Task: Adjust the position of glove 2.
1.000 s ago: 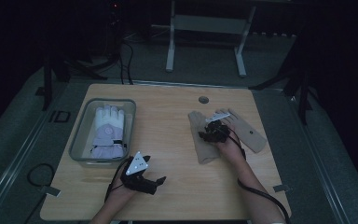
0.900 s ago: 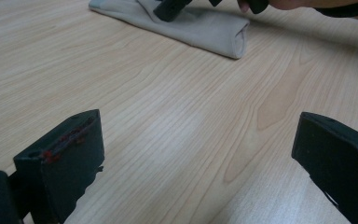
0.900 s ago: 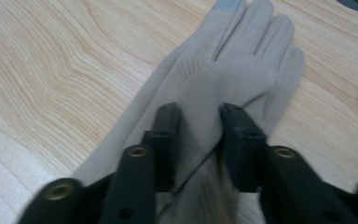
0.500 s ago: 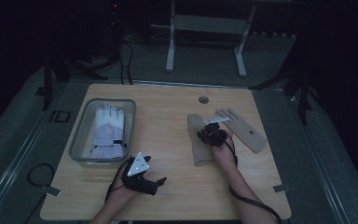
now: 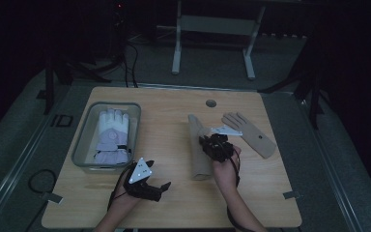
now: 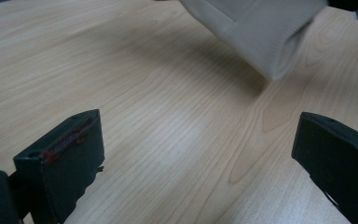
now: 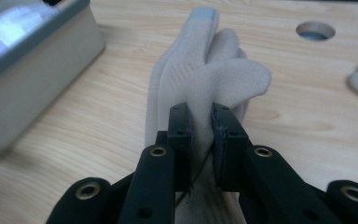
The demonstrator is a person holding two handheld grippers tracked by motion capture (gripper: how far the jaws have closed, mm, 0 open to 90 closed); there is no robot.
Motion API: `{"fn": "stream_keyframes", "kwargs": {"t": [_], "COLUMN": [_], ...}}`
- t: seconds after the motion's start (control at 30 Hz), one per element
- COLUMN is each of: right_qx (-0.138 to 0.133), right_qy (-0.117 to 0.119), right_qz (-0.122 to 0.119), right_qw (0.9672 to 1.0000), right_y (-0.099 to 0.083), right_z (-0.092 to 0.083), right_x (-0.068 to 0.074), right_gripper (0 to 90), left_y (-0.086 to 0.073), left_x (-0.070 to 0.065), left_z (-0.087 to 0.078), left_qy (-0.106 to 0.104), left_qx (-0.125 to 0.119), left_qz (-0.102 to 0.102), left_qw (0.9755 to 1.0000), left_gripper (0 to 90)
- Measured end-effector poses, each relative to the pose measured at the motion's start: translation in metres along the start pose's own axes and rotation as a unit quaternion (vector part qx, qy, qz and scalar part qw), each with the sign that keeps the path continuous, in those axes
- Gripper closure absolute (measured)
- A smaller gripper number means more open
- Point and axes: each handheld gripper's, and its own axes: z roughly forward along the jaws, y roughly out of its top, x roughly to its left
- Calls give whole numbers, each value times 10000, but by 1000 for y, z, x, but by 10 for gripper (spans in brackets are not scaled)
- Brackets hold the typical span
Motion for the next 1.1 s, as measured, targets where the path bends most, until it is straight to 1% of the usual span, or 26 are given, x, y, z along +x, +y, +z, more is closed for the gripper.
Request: {"fn": "stream_keyframes", "kwargs": {"t": [0.03, 0.07, 0.1, 0.17, 0.2, 0.23, 0.27, 0.3, 0.37, 0.43, 0.47, 0.57, 0.6, 0.63, 0.7, 0.73, 0.77, 0.8, 0.83, 0.87, 0.9, 0.93, 1.03, 1.1], "right_qx": [-25, -25, 1, 107, 200, 270, 342, 418, 565, 656, 706, 832, 835, 844, 850, 872, 856, 866, 882, 881, 847, 787, 672, 615], "right_qy": [3, -41, -24, -32, -20, 17, 6, -36, 14, -3, 14, 98, 112, 108, 130, 180, 163, 174, 268, 267, 234, 294, 372, 361], "right_qz": [122, 175, 224, 226, 228, 243, 259, 198, 227, 124, 107, -36, -147, -277, -455, -587, -733, -768, -800, -852, -859, -844, -882, -965], "right_qw": [9999, 9998, 9997, 9997, 9995, 9993, 9991, 9989, 9981, 9978, 9974, 9965, 9963, 9960, 9953, 9943, 9935, 9931, 9925, 9921, 9924, 9929, 9931, 9928], "right_y": [-1, -5, -7, -14, -19, -23, -27, -32, -40, -46, -48, -51, -52, -52, -53, -53, -54, -54, -52, -50, -48, -45, -33, -25], "right_z": [-1, -1, 0, 7, 14, 18, 23, 29, 39, 47, 50, 58, 59, 60, 61, 62, 62, 62, 61, 59, 56, 52, 40, 33], "right_x": [2, 6, 8, 14, 16, 17, 18, 20, 22, 24, 24, 27, 29, 30, 33, 35, 36, 36, 35, 34, 33, 30, 20, 10], "right_gripper": [792, 791, 791, 791, 791, 790, 790, 789, 787, 772, 750, 638, 603, 567, 498, 473, 476, 468, 463, 472, 473, 474, 485, 491], "left_y": [0, 0, 0, 0, 0, 0, 0, 0, -1, -3, -4, -5, -5, -5, -6, -6, -7, -7, -7, -7, -8, -8, -9, -9], "left_x": [0, 0, 0, 0, 0, 0, 1, 1, 2, 2, 2, 2, 2, 2, 2, 2, 2, 2, 2, 2, 2, 2, 2, 2], "left_z": [0, 0, 0, 0, 0, -1, -1, -1, -1, 0, 1, 2, 2, 2, 2, 3, 3, 3, 3, 3, 3, 3, 3, 4], "left_qy": [1, 7, 8, 19, 50, 62, 43, 20, 3, -43, -51, -80, -83, -87, -98, -106, -107, -110, -117, -118, -125, -131, -153, -161], "left_qx": [4, 9, 3, 12, 0, -16, -41, -47, -29, 6, 10, 5, -8, -6, -4, -11, -5, -7, -3, -2, -6, -3, 5, 25], "left_qz": [-1, 8, 20, 69, 97, 99, 69, 55, 36, 29, 31, 26, 14, 12, 13, -3, -6, -12, -14, -13, -18, -16, -27, -23], "left_qw": [10000, 10000, 10000, 10000, 9999, 9999, 10000, 10000, 10000, 10000, 10000, 10000, 10000, 10000, 10000, 9999, 9999, 9999, 9999, 9999, 9999, 9999, 9999, 9999], "left_gripper": [24, 23, 24, 24, 24, 23, 24, 24, 23, 23, 23, 23, 24, 23, 23, 23, 23, 23, 23, 23, 23, 24, 23, 24]}}
